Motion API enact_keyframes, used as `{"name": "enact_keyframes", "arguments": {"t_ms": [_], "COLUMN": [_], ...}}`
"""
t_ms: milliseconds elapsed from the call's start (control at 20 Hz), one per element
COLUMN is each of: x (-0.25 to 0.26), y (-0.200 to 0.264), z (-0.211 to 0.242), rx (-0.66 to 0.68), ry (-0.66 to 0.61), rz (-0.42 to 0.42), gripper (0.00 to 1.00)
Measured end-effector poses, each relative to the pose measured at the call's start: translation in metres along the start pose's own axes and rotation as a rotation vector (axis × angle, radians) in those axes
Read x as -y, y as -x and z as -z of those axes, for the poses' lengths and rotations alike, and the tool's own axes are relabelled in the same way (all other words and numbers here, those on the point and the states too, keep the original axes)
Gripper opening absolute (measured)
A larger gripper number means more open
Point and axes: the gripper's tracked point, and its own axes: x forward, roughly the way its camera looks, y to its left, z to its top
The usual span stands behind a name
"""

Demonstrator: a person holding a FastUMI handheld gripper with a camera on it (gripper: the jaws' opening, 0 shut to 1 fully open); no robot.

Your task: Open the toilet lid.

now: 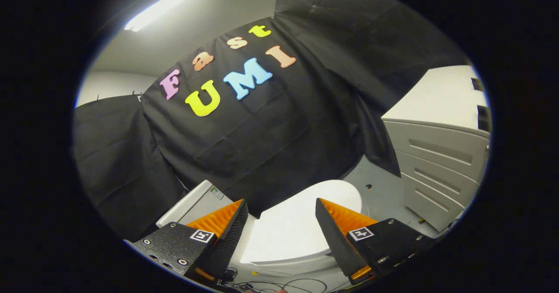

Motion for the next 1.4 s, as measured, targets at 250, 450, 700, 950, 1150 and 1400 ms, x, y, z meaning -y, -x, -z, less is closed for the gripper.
{"name": "enact_keyframes", "arguments": {"t_ms": [250,450,700,950,1150,1400], "x": [0.031,0.061,0.097,0.133,0.148,0.161], "y": [-0.014,-0.017,-0.02,-0.027,-0.027,-0.03], "z": [0.049,0.086,0.119,0.157,0.172,0.185], "rx": [-0.077,-0.136,-0.174,-0.223,-0.228,-0.219], "ry": [-0.054,-0.128,-0.198,-0.282,-0.374,-0.552], "rz": [0.036,0.091,0.158,0.247,0.27,0.274], "gripper": [0.96,0.96,0.94,0.94,0.94,0.87]}}
